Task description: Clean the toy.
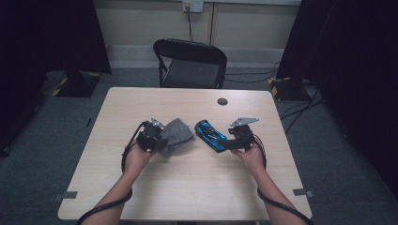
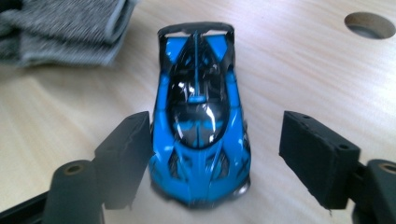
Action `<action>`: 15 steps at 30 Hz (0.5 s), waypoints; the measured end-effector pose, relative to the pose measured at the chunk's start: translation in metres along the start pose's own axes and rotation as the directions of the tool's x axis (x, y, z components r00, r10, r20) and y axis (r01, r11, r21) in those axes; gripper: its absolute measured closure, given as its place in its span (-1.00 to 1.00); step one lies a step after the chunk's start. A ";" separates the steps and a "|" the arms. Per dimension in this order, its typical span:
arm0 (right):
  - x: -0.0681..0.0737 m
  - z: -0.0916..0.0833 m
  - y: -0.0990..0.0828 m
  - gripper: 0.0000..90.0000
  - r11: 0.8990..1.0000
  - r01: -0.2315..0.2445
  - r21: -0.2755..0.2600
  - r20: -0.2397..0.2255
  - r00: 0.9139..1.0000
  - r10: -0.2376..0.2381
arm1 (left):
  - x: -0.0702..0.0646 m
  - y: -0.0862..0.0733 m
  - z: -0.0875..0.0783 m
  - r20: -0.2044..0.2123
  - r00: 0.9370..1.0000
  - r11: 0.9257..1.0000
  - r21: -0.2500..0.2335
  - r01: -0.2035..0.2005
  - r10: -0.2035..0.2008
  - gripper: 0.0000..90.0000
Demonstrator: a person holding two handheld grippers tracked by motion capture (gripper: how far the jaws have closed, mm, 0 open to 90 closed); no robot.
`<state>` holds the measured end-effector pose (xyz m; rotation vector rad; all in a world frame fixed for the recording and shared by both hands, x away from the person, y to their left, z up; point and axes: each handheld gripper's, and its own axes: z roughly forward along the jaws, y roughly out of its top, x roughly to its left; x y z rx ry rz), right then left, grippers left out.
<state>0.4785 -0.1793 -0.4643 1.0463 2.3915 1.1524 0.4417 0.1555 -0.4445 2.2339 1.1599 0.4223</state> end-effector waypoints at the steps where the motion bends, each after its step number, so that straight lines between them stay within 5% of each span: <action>1: 0.000 0.004 0.003 -0.33 1.000 0.001 -0.004 -0.003 1.000 -0.001 | -0.002 -0.001 0.000 0.006 1.000 1.000 -0.001 -0.007 0.007 0.64; 10: 0.003 0.035 0.020 -0.24 1.000 -0.015 0.027 0.002 1.000 0.015 | -0.026 -0.010 0.007 0.080 0.993 0.996 0.016 -0.087 0.086 0.64; 15: 0.007 0.048 0.023 -0.23 0.999 -0.004 0.047 0.009 1.000 0.003 | -0.048 -0.009 0.001 0.137 0.979 0.988 0.004 -0.152 0.150 0.64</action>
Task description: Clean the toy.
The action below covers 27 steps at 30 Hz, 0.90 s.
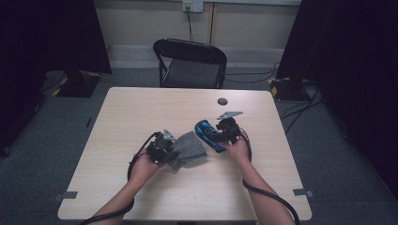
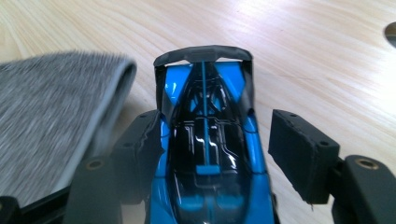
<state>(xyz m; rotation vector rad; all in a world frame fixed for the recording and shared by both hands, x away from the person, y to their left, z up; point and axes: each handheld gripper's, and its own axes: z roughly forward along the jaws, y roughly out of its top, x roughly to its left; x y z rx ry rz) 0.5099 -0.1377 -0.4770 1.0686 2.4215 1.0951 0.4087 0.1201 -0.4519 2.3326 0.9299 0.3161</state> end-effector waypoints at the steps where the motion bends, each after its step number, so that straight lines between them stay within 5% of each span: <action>1: 0.001 0.002 0.000 -0.23 1.000 0.008 0.012 0.007 1.000 -0.008 | -0.005 0.001 -0.001 0.015 1.000 1.000 -0.007 -0.004 0.004 0.64; 10: 0.001 0.006 -0.003 -0.22 1.000 0.000 0.008 0.007 1.000 0.000 | -0.040 0.011 0.012 0.100 0.990 0.994 0.016 -0.104 0.102 0.63; 17: -0.002 0.006 -0.005 -0.21 1.000 -0.021 0.006 -0.014 1.000 0.021 | -0.063 0.023 0.018 0.174 0.966 0.980 0.020 -0.199 0.192 0.63; 19: -0.002 0.005 -0.005 -0.21 1.000 -0.022 0.010 -0.015 1.000 0.022 | -0.064 0.027 0.023 0.179 0.964 0.978 0.030 -0.207 0.198 0.63; 27: -0.002 0.005 -0.006 -0.21 1.000 -0.028 0.006 -0.020 0.999 0.028 | -0.040 0.038 0.036 0.125 0.984 0.988 0.070 -0.134 0.125 0.62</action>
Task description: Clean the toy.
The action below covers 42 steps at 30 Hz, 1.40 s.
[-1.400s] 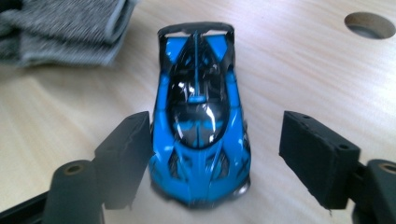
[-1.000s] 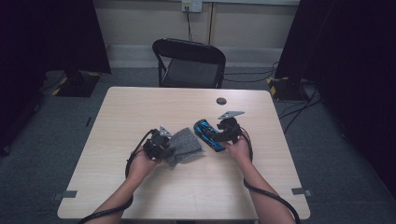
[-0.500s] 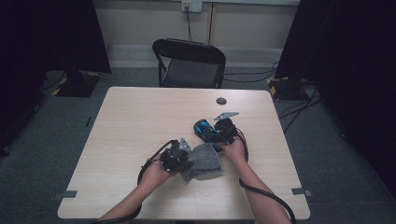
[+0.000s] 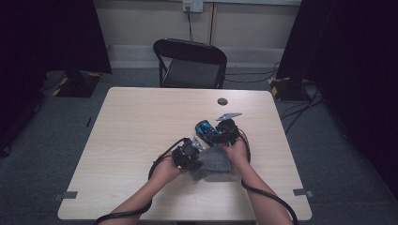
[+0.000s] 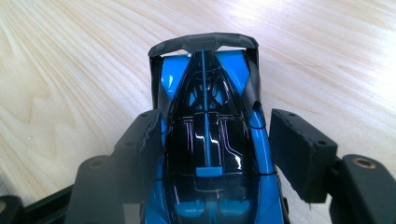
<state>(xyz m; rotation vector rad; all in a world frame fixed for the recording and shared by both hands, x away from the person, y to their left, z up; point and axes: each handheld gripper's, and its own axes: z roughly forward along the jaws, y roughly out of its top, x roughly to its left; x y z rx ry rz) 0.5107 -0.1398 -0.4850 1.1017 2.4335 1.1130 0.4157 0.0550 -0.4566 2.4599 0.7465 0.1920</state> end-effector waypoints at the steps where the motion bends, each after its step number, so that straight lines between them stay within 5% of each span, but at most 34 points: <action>1: 0.000 0.000 0.000 -0.21 1.000 0.000 -0.002 0.000 1.000 0.000 | 0.004 0.001 0.000 -0.020 1.000 1.000 0.006 0.003 -0.002 0.62; 23: -0.001 -0.001 -0.004 -0.21 1.000 -0.010 -0.019 -0.007 1.000 0.010 | 0.043 0.006 0.005 -0.134 0.987 0.996 0.018 0.092 -0.089 0.62; 37: -0.002 -0.003 -0.006 -0.21 1.000 -0.010 -0.022 -0.011 1.000 0.010 | 0.049 0.008 0.003 -0.151 0.984 0.995 0.020 0.098 -0.094 0.62; 42: -0.002 -0.003 -0.006 -0.21 1.000 -0.008 -0.022 -0.011 1.000 0.008 | 0.052 0.005 0.000 -0.170 0.978 0.992 0.009 0.126 -0.123 0.63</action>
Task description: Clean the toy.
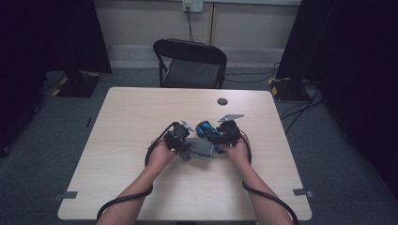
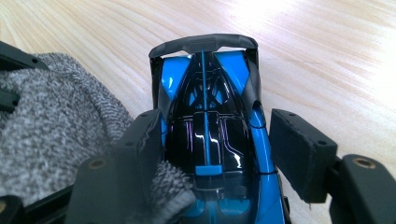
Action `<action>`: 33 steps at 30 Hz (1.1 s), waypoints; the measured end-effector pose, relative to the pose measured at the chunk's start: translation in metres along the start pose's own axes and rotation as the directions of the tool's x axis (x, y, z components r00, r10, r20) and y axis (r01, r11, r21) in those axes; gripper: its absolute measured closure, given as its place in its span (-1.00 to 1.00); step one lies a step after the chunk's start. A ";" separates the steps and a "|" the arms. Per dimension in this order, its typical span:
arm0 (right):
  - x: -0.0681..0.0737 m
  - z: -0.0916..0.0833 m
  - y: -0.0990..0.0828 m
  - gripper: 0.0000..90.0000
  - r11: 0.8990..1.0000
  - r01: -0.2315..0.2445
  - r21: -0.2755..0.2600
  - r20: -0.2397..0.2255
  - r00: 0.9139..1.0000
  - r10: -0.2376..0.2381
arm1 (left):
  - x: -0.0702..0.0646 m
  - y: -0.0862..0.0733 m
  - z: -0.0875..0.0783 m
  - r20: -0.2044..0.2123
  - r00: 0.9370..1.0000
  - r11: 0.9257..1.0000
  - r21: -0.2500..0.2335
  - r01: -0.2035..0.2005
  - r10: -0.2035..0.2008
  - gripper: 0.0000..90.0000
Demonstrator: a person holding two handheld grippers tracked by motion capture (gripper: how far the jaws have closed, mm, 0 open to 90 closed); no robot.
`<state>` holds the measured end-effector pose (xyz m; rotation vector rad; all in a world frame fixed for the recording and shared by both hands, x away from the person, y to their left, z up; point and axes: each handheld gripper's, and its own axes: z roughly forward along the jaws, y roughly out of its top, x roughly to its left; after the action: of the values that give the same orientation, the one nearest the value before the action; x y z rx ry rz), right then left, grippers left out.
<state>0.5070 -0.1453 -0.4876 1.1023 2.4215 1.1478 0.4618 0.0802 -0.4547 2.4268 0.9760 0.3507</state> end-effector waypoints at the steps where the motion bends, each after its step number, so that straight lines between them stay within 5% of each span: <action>1: 0.000 0.000 0.000 -0.21 1.000 -0.001 -0.001 -0.001 1.000 0.001 | 0.001 0.000 0.000 0.000 1.000 1.000 0.002 0.002 -0.002 0.62; 8: 0.000 -0.001 -0.001 -0.21 1.000 0.000 -0.002 -0.003 1.000 0.000 | 0.008 -0.002 -0.002 -0.051 0.999 1.000 0.020 0.011 -0.010 0.63; 16: -0.001 -0.001 -0.001 -0.21 1.000 -0.001 -0.005 -0.005 1.000 0.001 | 0.015 -0.003 -0.001 -0.053 0.998 1.000 0.018 0.017 -0.016 0.63; 33: -0.001 -0.002 -0.003 -0.21 1.000 0.002 -0.007 -0.008 1.000 -0.002 | 0.041 -0.007 -0.003 -0.109 0.989 0.995 0.006 0.096 -0.095 0.63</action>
<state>0.5053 -0.1486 -0.4885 1.0948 2.4225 1.1617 0.4859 0.1144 -0.4541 2.3814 1.1399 0.4483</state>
